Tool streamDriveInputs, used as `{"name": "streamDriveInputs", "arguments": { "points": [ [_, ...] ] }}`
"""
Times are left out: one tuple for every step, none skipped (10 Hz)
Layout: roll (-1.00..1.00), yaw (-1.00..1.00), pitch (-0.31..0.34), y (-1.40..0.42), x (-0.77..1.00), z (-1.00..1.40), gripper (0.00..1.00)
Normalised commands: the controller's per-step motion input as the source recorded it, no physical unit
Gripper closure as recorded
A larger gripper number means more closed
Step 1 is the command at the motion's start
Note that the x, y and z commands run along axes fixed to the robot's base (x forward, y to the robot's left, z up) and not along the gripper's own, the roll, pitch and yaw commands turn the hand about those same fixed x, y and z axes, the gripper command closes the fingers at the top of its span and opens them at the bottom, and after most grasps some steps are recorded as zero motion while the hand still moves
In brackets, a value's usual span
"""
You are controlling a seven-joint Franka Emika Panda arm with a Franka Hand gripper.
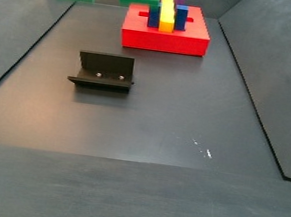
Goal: Pick up the green object. Move up. Place the green object on the fixture. Regrasp the green object. Move to above the board. Insert the green object.
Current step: Move to above the board.
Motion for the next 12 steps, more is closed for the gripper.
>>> {"name": "streamDriveInputs", "arguments": {
  "points": [
    [-0.01, -0.02, 0.048, -0.01, 0.02, 0.89, 1.00],
    [0.00, -0.01, 0.070, 0.00, 0.03, 0.40, 1.00],
    [0.01, 0.00, 0.080, -0.01, 0.04, 0.25, 1.00],
    [-1.00, -0.04, 0.037, -1.40, -0.88, 0.29, 1.00],
    [-1.00, -0.03, 0.021, -1.40, -0.90, 0.28, 1.00],
    [-1.00, -0.03, 0.006, -1.40, -0.97, 0.28, 1.00],
    [-1.00, -0.02, 0.004, -1.40, -0.99, 0.26, 1.00],
    [-1.00, -0.02, 0.003, -1.40, -0.98, 0.26, 1.00],
    [-1.00, -0.02, 0.004, -1.40, -1.00, 0.27, 1.00],
    [-1.00, -0.01, -0.007, -0.62, -0.49, 0.12, 1.00],
    [-1.00, -0.01, -0.011, -0.37, -0.32, 0.06, 1.00],
    [-1.00, -0.02, -0.004, -0.14, -0.15, 0.03, 1.00]
  ]
}}
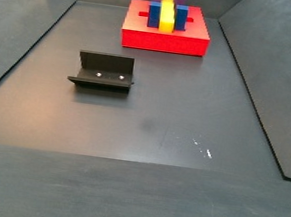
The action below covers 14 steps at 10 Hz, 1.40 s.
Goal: Pick up the green object. Move up. Place the green object on the fixture. Regrasp the green object. Move to above the board. Insert the green object.
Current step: Move to above the board, then insert the green object.
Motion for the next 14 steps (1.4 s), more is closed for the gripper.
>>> {"name": "streamDriveInputs", "arguments": {
  "points": [
    [-0.99, -0.02, -0.019, -0.09, -0.11, 0.03, 1.00],
    [-0.75, -0.02, -0.033, -0.04, -0.10, 0.01, 1.00],
    [-0.53, -0.01, -0.045, -0.01, -0.08, 0.01, 1.00],
    [-0.31, -0.01, -0.043, 0.00, -0.06, 0.01, 1.00],
    [-0.01, 0.00, 0.000, 0.00, 0.00, 0.00, 1.00],
    [-0.02, 0.00, -0.041, -0.09, 0.00, -0.07, 1.00],
    [-0.06, -0.12, -0.130, -0.17, 0.18, -0.34, 1.00],
    [-0.29, -0.22, -0.309, -0.12, 0.36, -0.37, 1.00],
    [-0.30, -0.20, -0.319, -0.13, 0.39, -0.35, 1.00],
    [-0.32, -0.18, -0.323, -0.11, 0.38, -0.33, 1.00],
    [-0.35, -0.16, -0.329, -0.08, 0.22, -0.25, 1.00],
    [-0.30, 0.00, -0.244, 0.00, 0.07, -0.39, 1.00],
    [-0.26, 0.10, -0.166, 0.00, 0.00, -0.51, 1.00],
    [-0.26, 0.19, -0.111, 0.00, 0.00, -0.54, 1.00]
  ]
}}
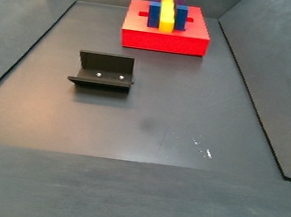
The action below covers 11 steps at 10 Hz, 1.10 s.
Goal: Pick up the green object. Move up. Place the green object on the fixture. Regrasp the green object. Move to above the board. Insert the green object.
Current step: Insert the green object.
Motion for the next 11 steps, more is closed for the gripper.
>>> {"name": "streamDriveInputs", "arguments": {
  "points": [
    [-0.26, 0.35, -0.130, 0.01, 0.00, -0.51, 1.00],
    [-0.18, 0.49, -0.164, 0.02, 0.00, -0.56, 1.00],
    [-0.15, 0.54, -0.176, 0.01, 0.00, -0.58, 1.00],
    [-0.14, 0.43, -0.211, 0.00, -0.11, -0.48, 1.00],
    [-0.03, 0.28, -0.201, -0.04, -0.07, -0.34, 1.00],
    [0.03, 0.00, -0.176, -0.15, -0.11, -0.21, 1.00],
    [0.12, -0.12, -0.130, -0.25, -0.10, -0.17, 1.00],
    [0.26, -0.38, -0.047, -0.39, 0.00, -0.22, 1.00],
    [0.22, -0.43, 0.000, -0.26, 0.00, -0.13, 1.00],
    [0.10, -0.24, 0.000, -0.01, 0.00, -0.13, 1.00],
    [0.04, -0.12, 0.000, 0.00, 0.05, -0.21, 1.00]
  ]
}}
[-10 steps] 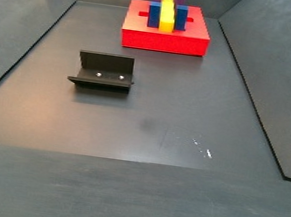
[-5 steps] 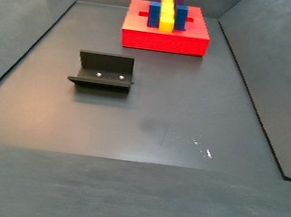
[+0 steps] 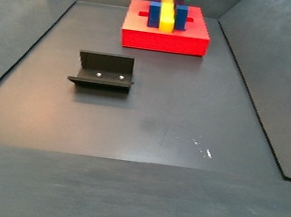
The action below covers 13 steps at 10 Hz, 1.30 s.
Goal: Pick up the green object. Move up. Place the green object on the fixture. Regrasp the green object. Move to above the board. Insert the green object.
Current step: Insert the green object.
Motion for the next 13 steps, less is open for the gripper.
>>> {"name": "streamDriveInputs", "arguments": {
  "points": [
    [0.09, 0.00, 0.000, 0.05, 0.04, -0.27, 1.00],
    [0.04, 0.00, 0.000, 0.20, 0.00, -0.30, 1.00],
    [-0.01, 0.01, 0.000, 0.13, -0.03, -0.31, 1.00],
    [-0.07, 0.00, 0.000, 0.03, -0.01, -0.25, 1.00],
    [-0.12, 0.00, 0.000, 0.00, -0.02, -0.23, 1.00],
    [-0.14, 0.00, -0.041, 0.00, -0.14, -0.25, 1.00],
    [-0.13, 0.00, -0.066, 0.00, -0.28, -0.27, 1.00],
    [-0.14, 0.00, -0.094, 0.00, -0.35, -0.25, 1.00],
    [-0.13, 0.00, -0.101, 0.00, -0.36, -0.19, 1.00],
    [-0.13, 0.00, -0.094, 0.02, -0.39, -0.16, 1.00],
    [-0.14, 0.00, -0.077, 0.02, -0.31, 0.00, 1.00],
    [-0.07, 0.01, -0.057, 0.00, -0.04, -0.08, 1.00],
    [0.00, 0.03, -0.046, -0.01, 0.00, -0.24, 1.00]
  ]
}}
